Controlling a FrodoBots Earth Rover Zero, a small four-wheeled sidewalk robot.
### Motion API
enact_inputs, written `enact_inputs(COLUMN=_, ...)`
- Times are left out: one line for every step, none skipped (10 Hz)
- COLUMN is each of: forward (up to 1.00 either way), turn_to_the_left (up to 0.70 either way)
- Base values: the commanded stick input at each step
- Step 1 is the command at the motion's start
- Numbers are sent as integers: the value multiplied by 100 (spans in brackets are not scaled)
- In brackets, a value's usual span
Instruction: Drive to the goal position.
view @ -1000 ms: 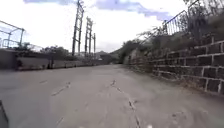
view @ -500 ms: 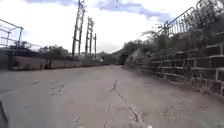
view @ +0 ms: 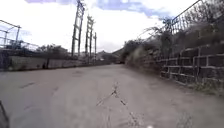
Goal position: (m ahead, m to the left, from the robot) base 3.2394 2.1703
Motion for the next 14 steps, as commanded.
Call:
enact_inputs(forward=70, turn_to_the_left=0)
enact_inputs(forward=70, turn_to_the_left=0)
enact_inputs(forward=70, turn_to_the_left=0)
enact_inputs(forward=70, turn_to_the_left=0)
enact_inputs(forward=70, turn_to_the_left=0)
enact_inputs(forward=70, turn_to_the_left=0)
enact_inputs(forward=70, turn_to_the_left=0)
enact_inputs(forward=70, turn_to_the_left=0)
enact_inputs(forward=70, turn_to_the_left=0)
enact_inputs(forward=70, turn_to_the_left=0)
enact_inputs(forward=70, turn_to_the_left=0)
enact_inputs(forward=70, turn_to_the_left=0)
enact_inputs(forward=70, turn_to_the_left=0)
enact_inputs(forward=70, turn_to_the_left=0)
